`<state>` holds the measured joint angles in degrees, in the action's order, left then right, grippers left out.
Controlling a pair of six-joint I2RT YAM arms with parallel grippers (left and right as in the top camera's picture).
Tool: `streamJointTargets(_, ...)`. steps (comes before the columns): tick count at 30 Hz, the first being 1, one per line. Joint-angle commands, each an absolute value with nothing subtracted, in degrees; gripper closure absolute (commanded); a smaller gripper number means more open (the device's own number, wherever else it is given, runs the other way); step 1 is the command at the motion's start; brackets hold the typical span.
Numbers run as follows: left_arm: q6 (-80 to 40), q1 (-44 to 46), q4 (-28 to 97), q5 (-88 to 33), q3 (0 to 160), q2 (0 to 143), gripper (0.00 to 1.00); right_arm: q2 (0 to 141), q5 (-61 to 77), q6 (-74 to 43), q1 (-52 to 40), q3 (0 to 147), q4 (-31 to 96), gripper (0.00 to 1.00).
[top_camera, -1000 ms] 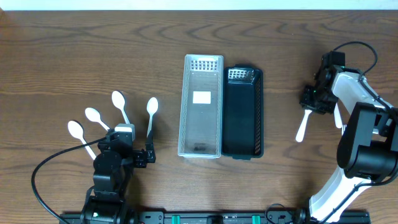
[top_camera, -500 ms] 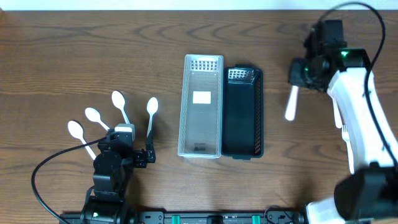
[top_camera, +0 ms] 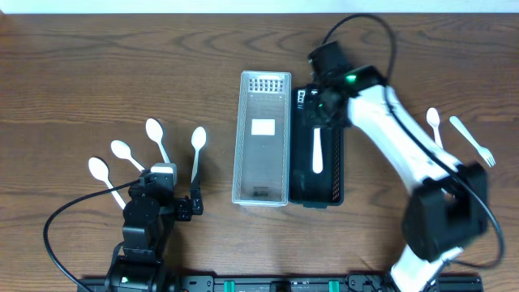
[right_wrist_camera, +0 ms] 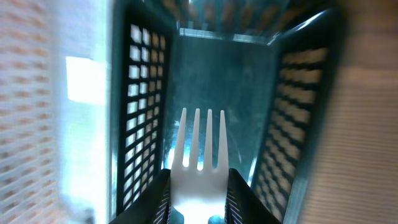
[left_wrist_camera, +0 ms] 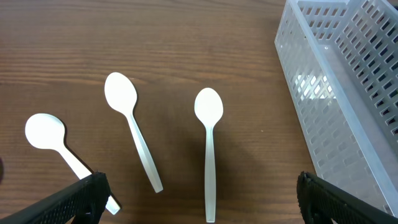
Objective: Pack container
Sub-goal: 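Release the fork into the black basket and move right gripper to a spoon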
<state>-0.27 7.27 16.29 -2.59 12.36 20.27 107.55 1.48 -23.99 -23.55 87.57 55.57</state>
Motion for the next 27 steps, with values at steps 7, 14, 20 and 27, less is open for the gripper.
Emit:
streamJointTargets(7,-1.19,7.31,16.34,-1.74,13.41,20.43,0.02,111.48,2.17,-23.59,-24.45,87.7,54.41,0.49)
streamJointTargets(14,-1.19,7.31,16.25,-1.74,13.41,20.43,0.02,106.04,-0.4,-19.0,-22.17,96.71,61.43,0.42)
streamJointTargets(20,-1.19,7.31,16.27,-1.74,13.41,20.43,0.02,99.26,-5.39,-15.31,-13.26,104.14,63.46,0.09)
streamJointTargets(27,-1.19,7.31,16.27,-1.74,13.41,20.43,0.02,101.67,-4.93,-1.48,2.92,104.09,65.8,0.01)
